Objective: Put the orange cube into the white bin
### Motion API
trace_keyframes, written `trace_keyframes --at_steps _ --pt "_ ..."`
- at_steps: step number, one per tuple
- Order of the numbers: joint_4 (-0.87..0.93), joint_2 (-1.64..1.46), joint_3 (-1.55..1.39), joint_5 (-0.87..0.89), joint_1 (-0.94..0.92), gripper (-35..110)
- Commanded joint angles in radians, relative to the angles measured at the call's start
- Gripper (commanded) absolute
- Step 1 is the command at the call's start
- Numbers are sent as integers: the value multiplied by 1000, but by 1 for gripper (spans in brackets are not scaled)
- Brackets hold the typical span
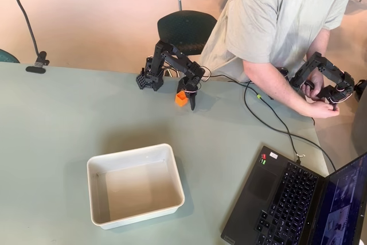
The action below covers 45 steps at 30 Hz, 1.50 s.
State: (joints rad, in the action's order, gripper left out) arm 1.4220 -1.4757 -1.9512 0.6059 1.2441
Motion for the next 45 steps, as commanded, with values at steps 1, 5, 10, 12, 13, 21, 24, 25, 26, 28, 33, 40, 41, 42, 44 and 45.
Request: trace_keyframes --at_steps 1,5,10,12,13,21,24,25,26,28,33,40,41,42,44,45 --pt "-11 -5 -2 5 3 72" --pt "-9 11 -26 5 3 72" --pt "-9 11 -67 5 -11 72" --pt "-9 11 -67 5 -12 72" --pt "-9 11 -69 5 -12 72" --pt "0 -2 -69 5 -12 72" --pt "0 -3 -69 5 -8 72" --pt "0 -3 -69 5 -6 72" --pt "0 -3 -69 5 -5 72" --pt "0 -3 -69 5 -5 71" --pt "-9 -14 -55 5 0 57" --pt "-12 -123 -54 3 2 42" --pt "-12 -133 -54 3 2 41" --pt "-12 -141 -54 3 2 41" --pt "-12 -149 -54 3 2 41" --pt "-12 -149 -54 3 2 41"
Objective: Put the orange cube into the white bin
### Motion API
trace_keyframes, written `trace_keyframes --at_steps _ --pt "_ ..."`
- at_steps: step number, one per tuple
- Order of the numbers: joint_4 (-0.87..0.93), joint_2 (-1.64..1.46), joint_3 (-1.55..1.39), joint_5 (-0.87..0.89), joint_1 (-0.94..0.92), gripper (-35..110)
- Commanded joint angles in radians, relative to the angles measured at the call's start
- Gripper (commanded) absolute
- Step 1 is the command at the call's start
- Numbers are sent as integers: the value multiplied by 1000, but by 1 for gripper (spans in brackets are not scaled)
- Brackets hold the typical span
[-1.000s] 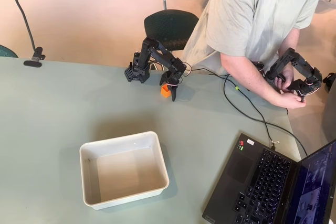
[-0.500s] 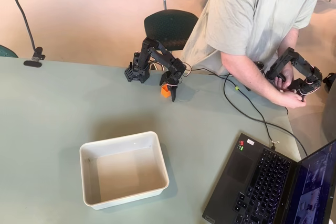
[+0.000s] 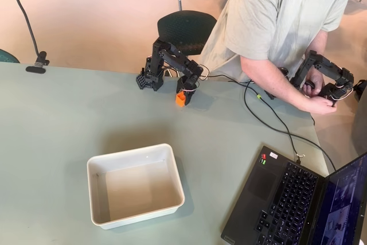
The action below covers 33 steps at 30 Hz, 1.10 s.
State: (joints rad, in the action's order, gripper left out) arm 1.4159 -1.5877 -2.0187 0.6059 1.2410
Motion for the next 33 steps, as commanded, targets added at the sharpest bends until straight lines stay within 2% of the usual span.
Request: trace_keyframes --at_steps 1,9,33 --pt "-6 -32 14 2 6 41" --pt "-72 -21 -11 3 6 41" --pt "-72 -20 -29 5 6 41"
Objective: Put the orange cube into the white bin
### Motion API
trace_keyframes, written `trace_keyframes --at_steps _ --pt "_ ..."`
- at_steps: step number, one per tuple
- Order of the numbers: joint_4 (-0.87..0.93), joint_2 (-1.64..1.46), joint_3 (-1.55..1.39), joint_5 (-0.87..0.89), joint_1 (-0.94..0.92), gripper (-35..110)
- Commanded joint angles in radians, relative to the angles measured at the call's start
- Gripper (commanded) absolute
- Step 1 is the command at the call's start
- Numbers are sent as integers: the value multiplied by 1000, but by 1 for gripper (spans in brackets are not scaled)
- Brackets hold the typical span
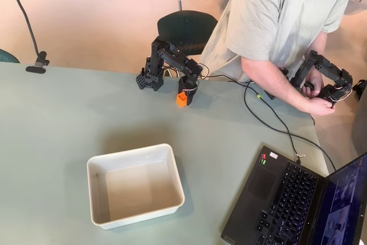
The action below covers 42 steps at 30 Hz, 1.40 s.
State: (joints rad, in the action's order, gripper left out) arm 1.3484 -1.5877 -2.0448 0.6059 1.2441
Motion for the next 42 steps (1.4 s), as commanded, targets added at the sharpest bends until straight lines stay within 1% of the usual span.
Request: trace_keyframes --at_steps 1,9,11,15,18,28,36,42 --pt "-5 -20 -12 5 3 41" --pt "-5 -26 -28 3 -3 40" --pt "-17 -32 -26 3 0 36" --pt "-66 -35 -25 5 3 25" --pt "-74 -35 -18 5 3 21" --pt "-74 -38 -5 3 -9 21" --pt "-71 -38 153 -6 -21 20" --pt "-57 -40 342 -9 -147 20"
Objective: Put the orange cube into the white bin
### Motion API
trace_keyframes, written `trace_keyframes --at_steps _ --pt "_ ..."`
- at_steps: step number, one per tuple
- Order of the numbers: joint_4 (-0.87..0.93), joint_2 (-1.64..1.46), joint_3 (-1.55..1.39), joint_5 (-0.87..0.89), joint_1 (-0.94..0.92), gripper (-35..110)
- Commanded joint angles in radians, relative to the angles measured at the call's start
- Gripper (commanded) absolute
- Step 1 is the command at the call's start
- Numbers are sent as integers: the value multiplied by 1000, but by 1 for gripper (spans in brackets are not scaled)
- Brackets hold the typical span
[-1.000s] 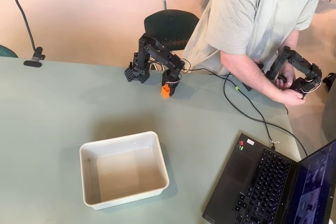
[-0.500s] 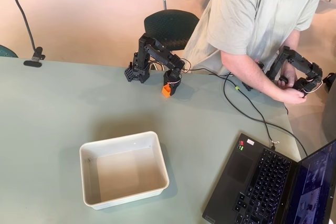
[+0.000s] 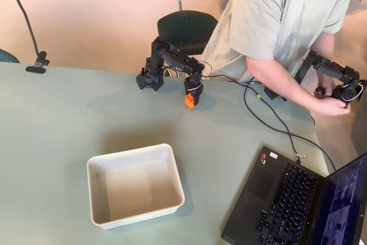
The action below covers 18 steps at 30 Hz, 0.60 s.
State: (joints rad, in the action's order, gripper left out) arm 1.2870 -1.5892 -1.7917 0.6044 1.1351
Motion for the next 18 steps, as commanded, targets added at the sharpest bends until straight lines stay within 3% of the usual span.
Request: trace_keyframes --at_steps 1,6,10,18 --pt "5 -44 126 -8 -69 20" --pt "5 -178 242 -29 -238 21" --pt "34 -290 244 -183 -400 20" --pt "72 -339 256 -417 -934 21"
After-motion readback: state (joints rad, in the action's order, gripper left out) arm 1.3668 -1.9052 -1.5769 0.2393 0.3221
